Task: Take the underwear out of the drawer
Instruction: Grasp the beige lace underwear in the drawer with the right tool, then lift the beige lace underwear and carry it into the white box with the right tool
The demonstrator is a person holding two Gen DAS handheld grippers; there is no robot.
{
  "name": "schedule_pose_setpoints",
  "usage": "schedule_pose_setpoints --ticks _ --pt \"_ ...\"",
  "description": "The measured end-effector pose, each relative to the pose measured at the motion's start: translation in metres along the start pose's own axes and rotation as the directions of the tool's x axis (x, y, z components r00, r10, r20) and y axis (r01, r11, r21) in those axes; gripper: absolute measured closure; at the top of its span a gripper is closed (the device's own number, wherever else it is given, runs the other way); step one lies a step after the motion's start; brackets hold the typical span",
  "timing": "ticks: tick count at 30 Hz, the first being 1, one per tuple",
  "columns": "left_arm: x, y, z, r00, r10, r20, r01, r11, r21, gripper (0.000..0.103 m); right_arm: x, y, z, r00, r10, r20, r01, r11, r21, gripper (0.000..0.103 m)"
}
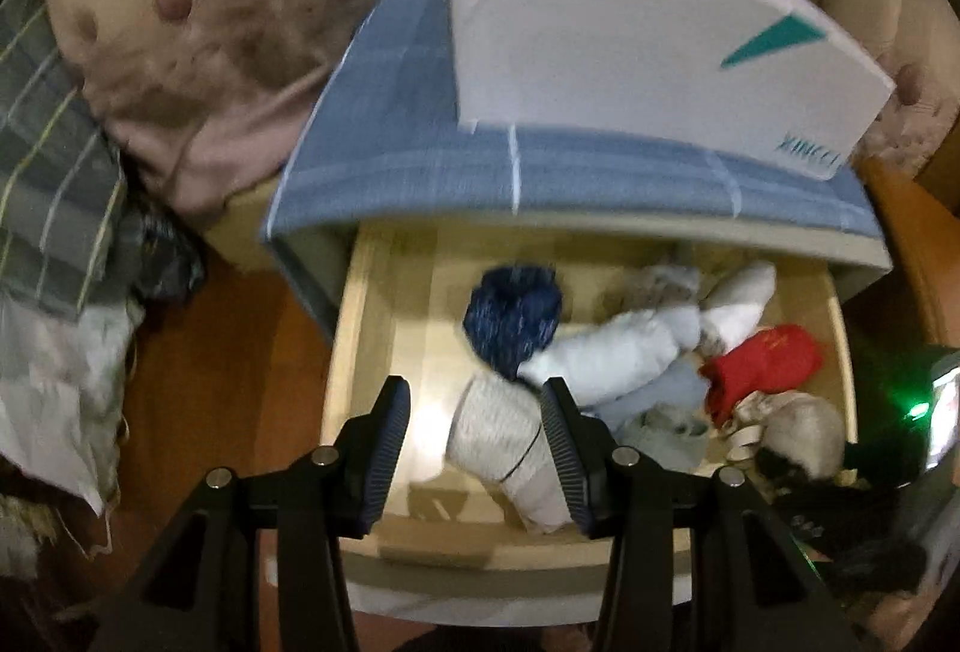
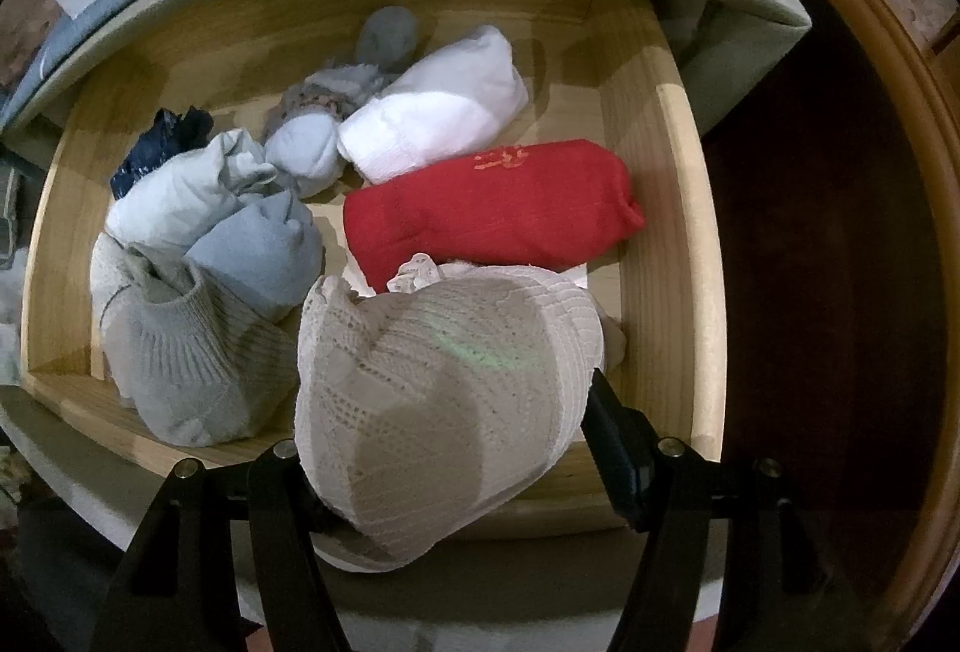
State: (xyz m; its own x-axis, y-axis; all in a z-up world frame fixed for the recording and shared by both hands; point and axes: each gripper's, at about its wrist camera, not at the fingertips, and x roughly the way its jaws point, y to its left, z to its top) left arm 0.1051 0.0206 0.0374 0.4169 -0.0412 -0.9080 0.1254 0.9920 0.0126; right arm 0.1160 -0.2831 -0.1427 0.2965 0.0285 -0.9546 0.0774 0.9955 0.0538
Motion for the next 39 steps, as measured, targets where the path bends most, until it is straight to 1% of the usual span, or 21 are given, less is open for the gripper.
schedule_pose_setpoints --ticks 4,9,11,15,17,20,22,27,33,37,39 --pt "0.014 0.000 -0.021 0.999 0.043 0.014 -0.042 0.999 -0.026 0.057 -0.003 -0.005 -0.001 1.000 0.018 0.021 -0.018 1.000 0.016 0.042" --pt "0.029 -0.001 -0.041 1.000 0.028 0.000 -0.028 0.999 -0.046 0.057 -0.010 -0.009 -0.002 0.997 0.045 0.066 -0.047 0.998 0.029 0.045" --pt "0.032 -0.001 -0.046 0.999 0.035 -0.006 -0.035 0.998 -0.056 0.057 -0.012 -0.013 -0.003 0.994 0.069 0.081 -0.072 0.996 0.042 0.046" --pt "0.025 0.005 -0.049 0.999 0.014 0.042 -0.011 0.996 -0.091 0.057 -0.017 -0.018 -0.003 0.991 0.095 0.092 -0.100 0.993 0.058 0.047" --pt "0.027 0.006 -0.048 0.999 -0.012 0.030 0.015 0.995 -0.099 0.057 -0.020 -0.019 -0.003 0.991 0.098 0.089 -0.103 0.993 0.063 0.047" --pt "0.032 0.010 -0.047 1.000 -0.024 0.006 0.025 0.993 -0.112 0.057 -0.030 -0.022 -0.002 0.990 0.109 0.095 -0.115 0.991 0.063 0.047" --pt "0.034 0.011 -0.047 0.999 -0.035 -0.001 0.034 0.992 -0.121 0.057 -0.043 -0.025 -0.002 0.986 0.127 0.106 -0.133 0.989 0.059 0.047" --pt "0.035 0.011 -0.047 1.000 -0.012 0.003 0.012 0.993 -0.120 0.057 -0.073 -0.027 -0.003 0.982 0.138 0.131 -0.142 0.990 0.023 0.047" --pt "0.035 0.015 -0.047 0.999 -0.035 0.002 0.035 0.991 -0.132 0.057 -0.109 -0.028 0.004 0.974 0.155 0.167 -0.156 0.988 -0.006 0.047" --pt "0.035 0.018 -0.048 0.999 -0.048 0.005 0.048 0.989 -0.143 0.057 -0.146 -0.028 0.018 0.959 0.156 0.234 -0.153 0.988 -0.033 0.047" --pt "0.035 0.020 -0.048 0.998 -0.065 0.005 0.065 0.986 -0.154 0.057 -0.163 -0.027 0.028 0.951 0.162 0.264 -0.156 0.987 -0.041 0.047"
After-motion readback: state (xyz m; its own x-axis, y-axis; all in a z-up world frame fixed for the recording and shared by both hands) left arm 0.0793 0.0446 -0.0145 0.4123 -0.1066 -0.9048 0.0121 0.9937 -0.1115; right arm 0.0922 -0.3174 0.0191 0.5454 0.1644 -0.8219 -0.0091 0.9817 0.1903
